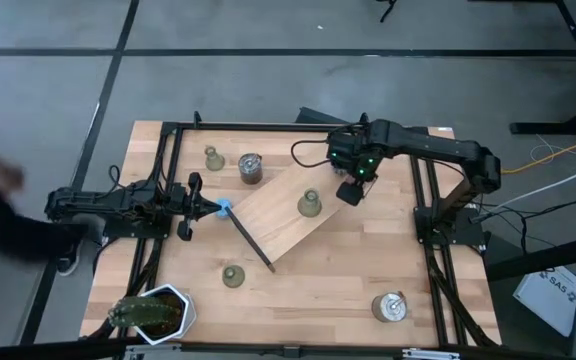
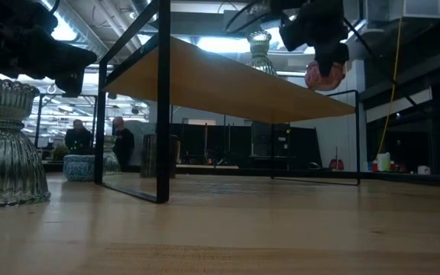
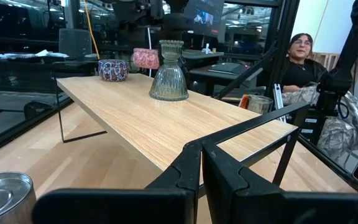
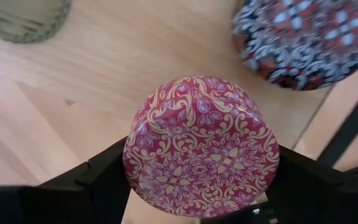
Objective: Pick & Place candle stick holders
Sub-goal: Put the pink patterned scented candle on the shelf
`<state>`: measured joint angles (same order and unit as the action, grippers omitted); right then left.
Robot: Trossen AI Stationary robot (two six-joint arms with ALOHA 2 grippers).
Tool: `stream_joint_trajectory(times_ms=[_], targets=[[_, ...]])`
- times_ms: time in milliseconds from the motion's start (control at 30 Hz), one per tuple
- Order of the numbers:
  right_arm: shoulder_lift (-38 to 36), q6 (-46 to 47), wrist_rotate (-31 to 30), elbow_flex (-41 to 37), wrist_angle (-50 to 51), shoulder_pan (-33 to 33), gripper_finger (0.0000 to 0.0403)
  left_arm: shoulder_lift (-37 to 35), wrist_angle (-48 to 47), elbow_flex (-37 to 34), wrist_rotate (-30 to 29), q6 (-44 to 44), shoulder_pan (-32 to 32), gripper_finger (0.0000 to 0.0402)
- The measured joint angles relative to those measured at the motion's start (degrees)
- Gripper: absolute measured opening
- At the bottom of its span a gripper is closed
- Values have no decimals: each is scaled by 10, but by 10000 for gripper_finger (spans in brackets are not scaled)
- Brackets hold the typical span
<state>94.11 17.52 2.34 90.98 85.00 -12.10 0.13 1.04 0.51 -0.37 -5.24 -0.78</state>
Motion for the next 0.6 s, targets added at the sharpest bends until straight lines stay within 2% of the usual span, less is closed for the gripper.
stream_joint_trajectory(times_ms=[100,600], targets=[[0,0,-17,0,-5,0,303,0,0,0,0,0,0,13],[5,11,-17,-7,-22,0,303,0,0,0,0,0,0,11]])
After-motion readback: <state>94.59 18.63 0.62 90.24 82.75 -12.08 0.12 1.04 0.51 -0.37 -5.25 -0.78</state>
